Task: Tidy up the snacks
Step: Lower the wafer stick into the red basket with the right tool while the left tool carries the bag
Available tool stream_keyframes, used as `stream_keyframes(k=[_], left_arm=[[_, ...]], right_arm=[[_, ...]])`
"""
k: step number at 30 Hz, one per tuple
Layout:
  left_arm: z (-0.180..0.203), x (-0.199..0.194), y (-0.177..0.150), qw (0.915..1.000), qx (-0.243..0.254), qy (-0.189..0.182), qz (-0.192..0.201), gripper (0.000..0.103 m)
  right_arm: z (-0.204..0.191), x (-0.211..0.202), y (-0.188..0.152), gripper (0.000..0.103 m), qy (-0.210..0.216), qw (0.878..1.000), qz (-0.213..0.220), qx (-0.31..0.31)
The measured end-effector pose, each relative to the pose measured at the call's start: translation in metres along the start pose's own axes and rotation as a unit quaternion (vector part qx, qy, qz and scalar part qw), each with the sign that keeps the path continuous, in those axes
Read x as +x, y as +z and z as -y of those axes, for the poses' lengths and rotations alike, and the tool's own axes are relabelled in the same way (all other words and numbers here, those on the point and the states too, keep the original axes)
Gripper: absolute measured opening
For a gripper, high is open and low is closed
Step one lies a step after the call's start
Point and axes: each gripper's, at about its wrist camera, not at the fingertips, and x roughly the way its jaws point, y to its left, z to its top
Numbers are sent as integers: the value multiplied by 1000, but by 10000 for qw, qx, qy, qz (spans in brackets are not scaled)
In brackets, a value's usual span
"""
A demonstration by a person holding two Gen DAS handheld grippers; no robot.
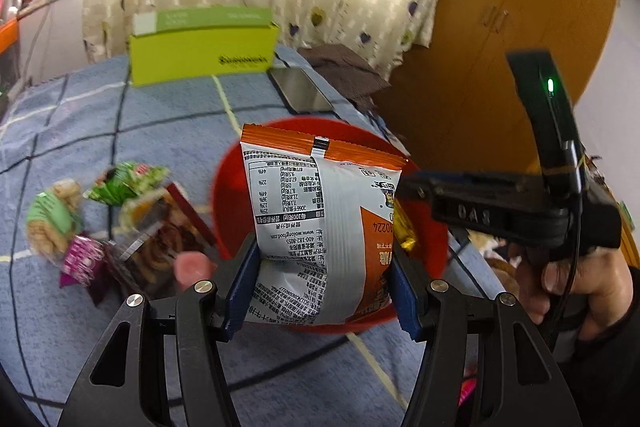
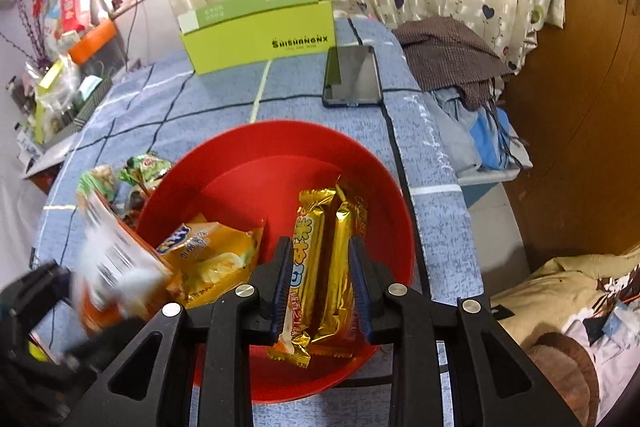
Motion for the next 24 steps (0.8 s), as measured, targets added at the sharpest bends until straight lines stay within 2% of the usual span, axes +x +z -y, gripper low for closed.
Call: stream_keyframes(k=[11, 17, 24], left_arm=[[15, 31, -5, 9988, -16, -213, -448, 60], [13, 45, 7, 9994, 95, 74, -319, 60], [-1, 68, 20, 9987, -64, 367, -343, 60]], right_arm=[[4, -14, 1, 26, 202, 9995, 212, 88], [5, -19, 1, 26, 275, 9991, 303, 119], [8, -24, 7, 26, 366, 9982, 428, 188]])
